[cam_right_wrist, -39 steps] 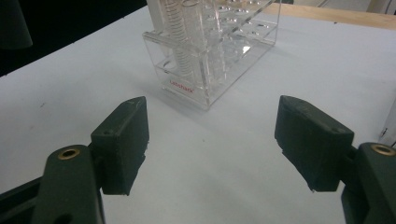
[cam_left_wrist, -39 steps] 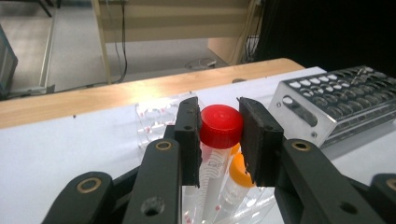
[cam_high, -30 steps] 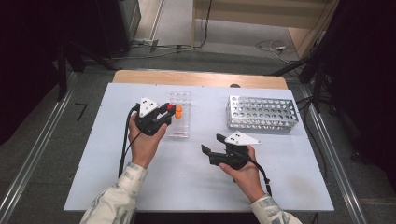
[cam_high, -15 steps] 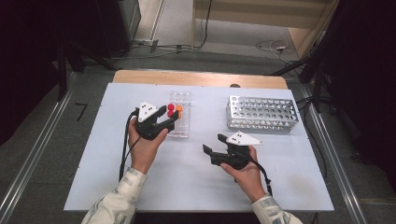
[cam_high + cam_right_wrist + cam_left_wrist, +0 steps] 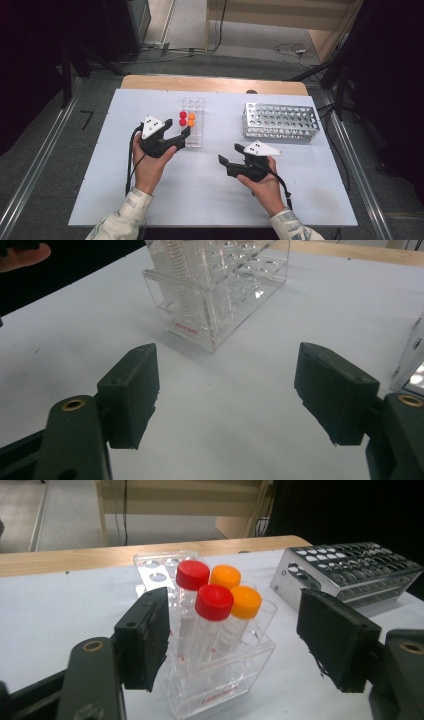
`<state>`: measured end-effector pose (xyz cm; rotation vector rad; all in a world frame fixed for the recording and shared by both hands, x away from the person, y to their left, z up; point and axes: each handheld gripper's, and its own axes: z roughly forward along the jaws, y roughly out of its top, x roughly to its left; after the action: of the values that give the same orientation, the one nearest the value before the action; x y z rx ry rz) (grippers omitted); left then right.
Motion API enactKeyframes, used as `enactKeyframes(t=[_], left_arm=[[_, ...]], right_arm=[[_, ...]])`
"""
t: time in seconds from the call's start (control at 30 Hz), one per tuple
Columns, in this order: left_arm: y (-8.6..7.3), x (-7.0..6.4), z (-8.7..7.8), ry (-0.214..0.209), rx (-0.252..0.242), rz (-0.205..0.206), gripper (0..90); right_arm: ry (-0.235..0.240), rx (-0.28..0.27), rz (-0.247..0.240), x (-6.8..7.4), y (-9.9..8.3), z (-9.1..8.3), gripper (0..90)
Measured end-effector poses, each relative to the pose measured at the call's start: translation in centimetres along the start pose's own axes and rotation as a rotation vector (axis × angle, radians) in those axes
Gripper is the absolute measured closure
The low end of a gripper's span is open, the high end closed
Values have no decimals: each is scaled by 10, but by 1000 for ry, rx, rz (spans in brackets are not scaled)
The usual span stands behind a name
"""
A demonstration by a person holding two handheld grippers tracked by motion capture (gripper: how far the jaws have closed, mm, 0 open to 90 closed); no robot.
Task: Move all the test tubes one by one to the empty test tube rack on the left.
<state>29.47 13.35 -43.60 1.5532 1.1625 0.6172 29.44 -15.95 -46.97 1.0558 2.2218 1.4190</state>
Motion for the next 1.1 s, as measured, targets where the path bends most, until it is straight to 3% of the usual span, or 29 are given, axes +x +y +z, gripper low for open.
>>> enactKeyframes(t=[0.17, 0.33, 0.8, 1.1], left_arm=[[-6, 1, -7, -11, 3, -15, 268], [-14, 4, -16, 8, 7, -9, 247], [-41, 36, -48, 89, 21, -51, 226], [-59, 49, -67, 116, 31, -78, 218]], right_arm=[[-9, -4, 4, -4, -1, -3, 241], [-28, -7, 5, -10, -2, -10, 238], [-127, -34, 61, -45, -13, -47, 227], [-183, -41, 76, -62, -22, -69, 222]])
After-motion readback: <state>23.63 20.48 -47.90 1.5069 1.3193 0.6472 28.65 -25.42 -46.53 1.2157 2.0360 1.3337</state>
